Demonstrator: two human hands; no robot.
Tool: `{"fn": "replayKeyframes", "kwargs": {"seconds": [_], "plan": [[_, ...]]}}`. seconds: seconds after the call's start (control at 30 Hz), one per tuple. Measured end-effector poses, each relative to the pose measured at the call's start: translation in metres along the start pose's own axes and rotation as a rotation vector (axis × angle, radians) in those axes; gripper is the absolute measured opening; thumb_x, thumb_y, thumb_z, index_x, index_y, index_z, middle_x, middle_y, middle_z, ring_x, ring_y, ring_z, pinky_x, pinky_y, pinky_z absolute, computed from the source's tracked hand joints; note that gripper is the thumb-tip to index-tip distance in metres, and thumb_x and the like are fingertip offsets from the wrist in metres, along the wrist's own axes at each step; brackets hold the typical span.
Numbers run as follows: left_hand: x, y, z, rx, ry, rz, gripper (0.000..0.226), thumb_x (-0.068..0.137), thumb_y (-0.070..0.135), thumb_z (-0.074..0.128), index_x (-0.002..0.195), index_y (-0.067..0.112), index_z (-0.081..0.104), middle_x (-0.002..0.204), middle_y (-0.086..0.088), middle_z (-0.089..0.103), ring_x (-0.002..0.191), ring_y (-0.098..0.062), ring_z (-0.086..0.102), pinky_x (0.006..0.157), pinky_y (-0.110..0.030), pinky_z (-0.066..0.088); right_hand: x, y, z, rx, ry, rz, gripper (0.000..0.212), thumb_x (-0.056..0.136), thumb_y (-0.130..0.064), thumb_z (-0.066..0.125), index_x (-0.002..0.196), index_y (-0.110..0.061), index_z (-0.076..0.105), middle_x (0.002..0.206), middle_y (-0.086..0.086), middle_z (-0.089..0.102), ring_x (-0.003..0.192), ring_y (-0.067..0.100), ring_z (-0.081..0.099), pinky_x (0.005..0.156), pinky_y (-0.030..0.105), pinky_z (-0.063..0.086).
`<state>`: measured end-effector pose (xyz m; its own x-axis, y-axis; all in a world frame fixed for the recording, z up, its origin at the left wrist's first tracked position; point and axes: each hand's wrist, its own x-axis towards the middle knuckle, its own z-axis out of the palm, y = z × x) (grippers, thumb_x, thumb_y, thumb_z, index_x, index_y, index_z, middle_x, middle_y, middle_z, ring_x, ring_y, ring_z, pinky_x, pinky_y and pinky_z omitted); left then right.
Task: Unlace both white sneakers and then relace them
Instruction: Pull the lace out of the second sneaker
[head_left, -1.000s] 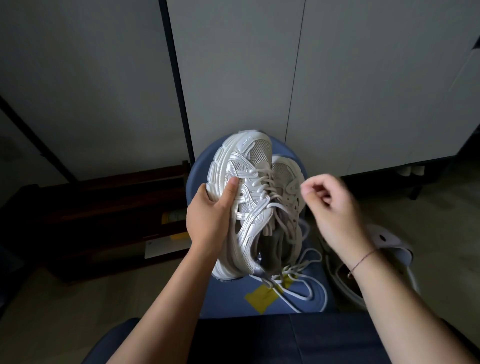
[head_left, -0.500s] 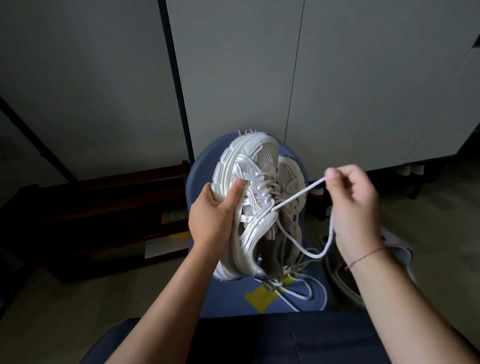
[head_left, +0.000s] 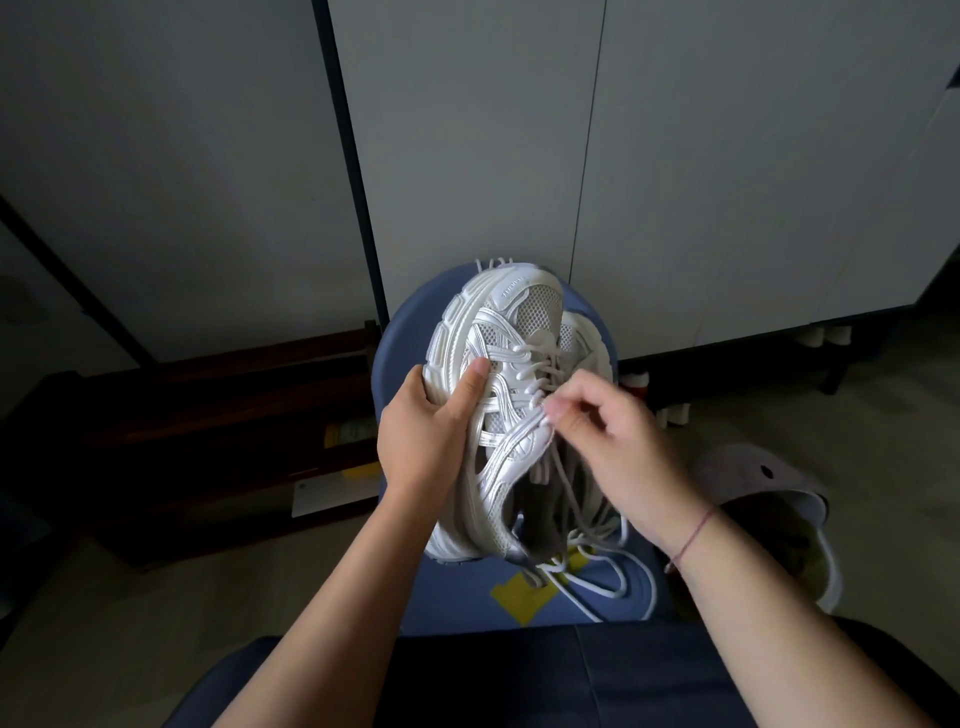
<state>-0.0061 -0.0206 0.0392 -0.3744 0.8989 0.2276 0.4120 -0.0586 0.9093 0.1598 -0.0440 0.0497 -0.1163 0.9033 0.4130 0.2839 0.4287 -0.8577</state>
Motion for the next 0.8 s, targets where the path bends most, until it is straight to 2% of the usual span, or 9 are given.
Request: {"fn": "replayKeyframes", "kwargs": {"seconds": [0.1,0.17,0.23,0.3,0.4,0.5,0.6,0.7,0.8], "plan": [[0.002,-0.001,-0.003,-0.126,-0.040,-0.044,0.035,0.079,0.061,0.065,0.082,0.027,0.062,0.078,0.013,0.070,0.071,0.001,0.066,0.066,-0.021,0.049,0.006,-0.010,-0.019,1.017,0.141,0.312,0.028,0.090,-0.026,0.051,0.064,-0.018,0.055,0.062,-0.001,0.047,0.059,0.010,0.047,0.073,0.028,0.046],[0.004,-0.002,-0.005,-0.159,-0.044,-0.049,0.031,0.079,0.059,0.067,0.084,0.029,0.063,0.080,0.015,0.071,0.073,0.003,0.066,0.069,-0.021,0.051,0.012,-0.009,-0.038,1.184,0.220,0.435,0.032,0.093,-0.027,0.048,0.063,-0.017,0.045,0.063,-0.002,0.045,0.058,0.010,0.045,0.075,0.029,0.047],[0.004,-0.003,-0.005,-0.175,-0.054,-0.044,0.031,0.079,0.058,0.067,0.087,0.028,0.064,0.081,0.014,0.072,0.074,0.002,0.068,0.071,-0.022,0.052,0.014,-0.002,-0.042,0.977,0.331,0.537,0.036,0.095,-0.022,0.048,0.060,-0.017,0.038,0.059,-0.002,0.045,0.055,0.010,0.043,0.072,0.028,0.044],[0.003,-0.002,-0.004,-0.210,-0.072,-0.050,0.031,0.080,0.056,0.067,0.090,0.027,0.065,0.083,0.013,0.073,0.075,0.002,0.068,0.071,-0.022,0.053,0.013,0.006,-0.035,0.604,0.392,0.536,0.034,0.093,-0.013,0.052,0.060,-0.014,0.043,0.055,-0.001,0.048,0.053,0.010,0.044,0.066,0.027,0.041],[0.002,0.000,-0.001,-0.224,-0.075,-0.047,0.033,0.079,0.058,0.067,0.088,0.026,0.065,0.084,0.012,0.073,0.077,0.001,0.068,0.072,-0.022,0.053,0.008,0.012,-0.020,0.209,0.259,0.379,0.019,0.088,-0.013,0.060,0.069,-0.012,0.056,0.067,0.004,0.056,0.067,0.016,0.049,0.068,0.029,0.040],[0.000,0.001,0.000,-0.225,-0.080,-0.044,0.034,0.079,0.059,0.066,0.089,0.026,0.065,0.086,0.011,0.073,0.078,0.001,0.068,0.073,-0.021,0.052,0.004,0.013,-0.015,0.208,0.167,0.342,0.009,0.089,-0.019,0.062,0.080,-0.017,0.061,0.075,0.005,0.056,0.074,0.017,0.050,0.073,0.033,0.041],[0.000,0.002,-0.002,-0.247,-0.079,-0.053,0.028,0.080,0.056,0.067,0.088,0.029,0.065,0.084,0.013,0.073,0.076,0.003,0.068,0.069,-0.018,0.050,0.006,0.010,-0.014,0.190,0.233,0.322,0.019,0.092,-0.034,0.054,0.082,-0.019,0.061,0.074,0.011,0.056,0.069,0.022,0.051,0.068,0.034,0.043],[0.000,0.002,-0.002,-0.255,-0.075,-0.049,0.028,0.079,0.056,0.068,0.087,0.029,0.065,0.083,0.013,0.073,0.075,0.003,0.068,0.068,-0.018,0.049,0.007,0.006,-0.014,0.228,0.276,0.318,0.017,0.097,-0.020,0.048,0.085,-0.013,0.058,0.060,0.006,0.055,0.048,0.015,0.047,0.051,0.025,0.041],[-0.001,0.001,-0.001,-0.242,-0.077,-0.032,0.036,0.077,0.058,0.068,0.089,0.025,0.066,0.084,0.010,0.074,0.077,-0.001,0.069,0.072,-0.024,0.053,0.005,0.006,-0.014,0.203,0.183,0.280,0.019,0.088,-0.028,0.062,0.098,-0.012,0.059,0.063,-0.003,0.057,0.049,0.007,0.048,0.050,0.021,0.041]]}}
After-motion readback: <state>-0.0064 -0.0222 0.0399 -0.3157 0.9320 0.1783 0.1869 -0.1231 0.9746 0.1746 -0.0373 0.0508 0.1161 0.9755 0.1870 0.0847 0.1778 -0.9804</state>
